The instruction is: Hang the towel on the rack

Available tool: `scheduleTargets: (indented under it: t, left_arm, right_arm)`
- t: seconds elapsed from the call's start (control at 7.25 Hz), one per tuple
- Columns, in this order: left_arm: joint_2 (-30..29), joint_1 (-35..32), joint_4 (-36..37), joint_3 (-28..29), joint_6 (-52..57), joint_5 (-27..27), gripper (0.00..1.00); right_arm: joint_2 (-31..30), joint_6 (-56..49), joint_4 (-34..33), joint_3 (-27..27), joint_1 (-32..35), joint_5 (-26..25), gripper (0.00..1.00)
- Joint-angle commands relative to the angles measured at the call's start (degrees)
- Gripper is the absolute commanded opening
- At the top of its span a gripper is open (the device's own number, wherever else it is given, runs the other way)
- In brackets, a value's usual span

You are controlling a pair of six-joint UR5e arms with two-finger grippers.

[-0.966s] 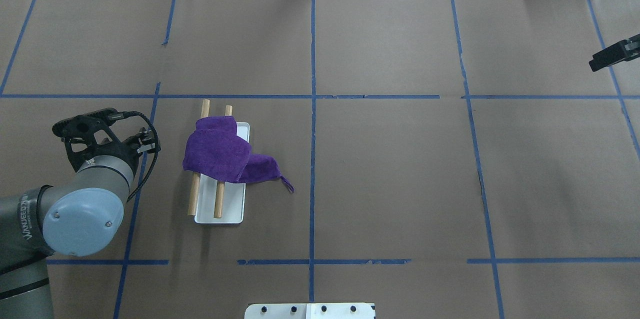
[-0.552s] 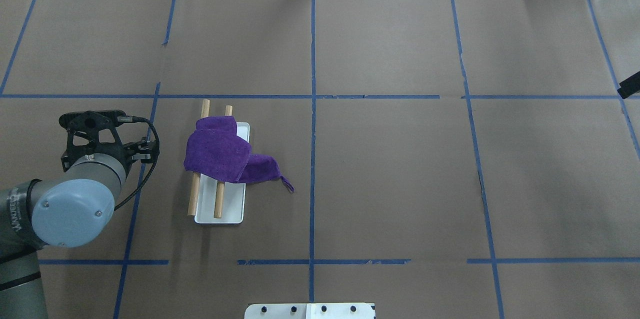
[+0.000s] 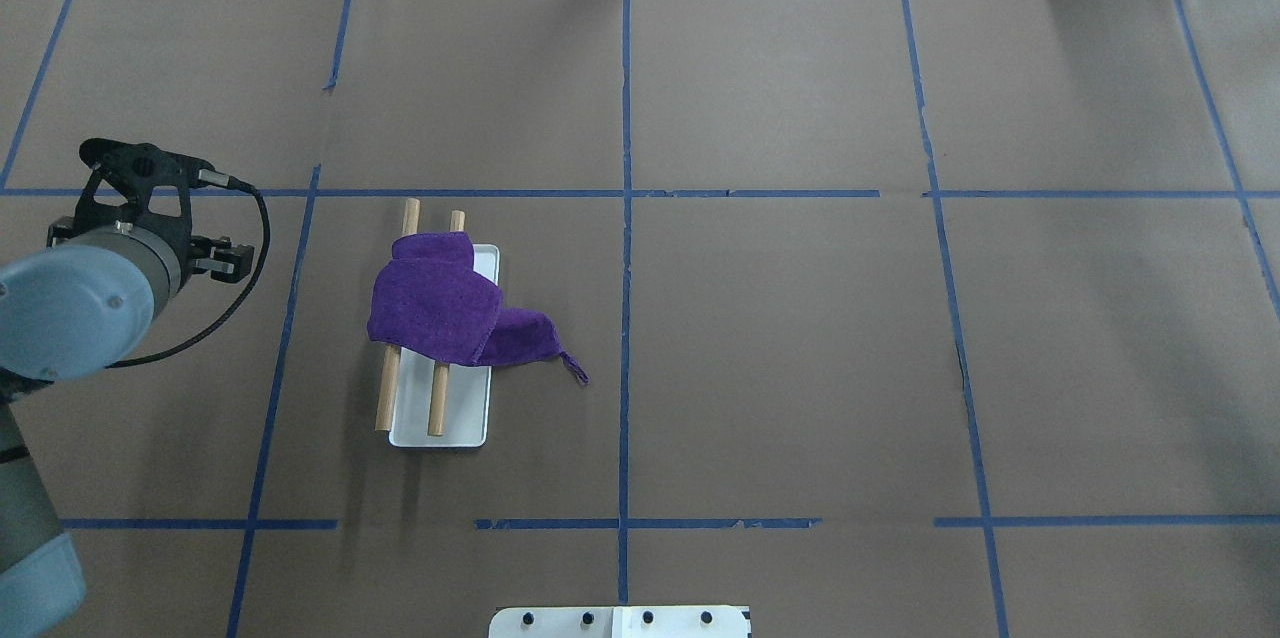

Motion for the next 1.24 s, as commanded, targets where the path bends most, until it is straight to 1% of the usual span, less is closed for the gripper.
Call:
scheduleTargets:
  t: [0.0,0.14,0.28,0.41,0.55,0.69,0.83,0.97,1.1]
  left_arm:
    - [-3.0,-11.1,-4.0,4.5,14.1,-10.9,1.0]
    - [-3.4,-18.0,-9.4,8.3,20.7,-21.5,1.0]
    - [-4.0,-23.5,-12.0,12.6,24.2,-31.7,1.0]
    - [-3.9,-27.9,-11.9,14.1,29.1,-36.6,1.0]
    - [-2.9,-33.2,-11.9,16.9,33.0,-42.6,1.0]
    - [-1.9,-39.4,-11.5,20.6,40.0,-48.8,1.0]
    - [1.1,-44.7,-12.0,24.5,48.0,-52.5,1.0]
    - [1.3,-50.3,-12.0,29.8,50.8,-54.6,1.0]
    - [1.4,-51.7,-11.4,30.6,51.8,-55.6,1.0]
  right_arm:
    - [0.9,-6.4,0.1,-6.8,5.7,7.9,1.0]
    - [0.9,-6.1,0.1,-7.0,6.7,8.6,1.0]
    - [1.0,-5.9,0.1,-7.2,7.0,9.6,1.0]
    - [0.9,-3.8,0.2,-6.7,6.9,9.8,1.0]
    - [1.5,1.1,0.2,-6.2,6.8,9.8,1.0]
    - [2.6,5.0,0.2,-5.5,6.8,9.9,1.0]
    - [3.1,5.1,0.1,-5.8,6.9,10.8,1.0]
    - [3.0,5.1,0.1,-6.0,6.9,13.6,1.0]
    - [2.8,4.9,0.1,-6.2,6.9,15.3,1.0]
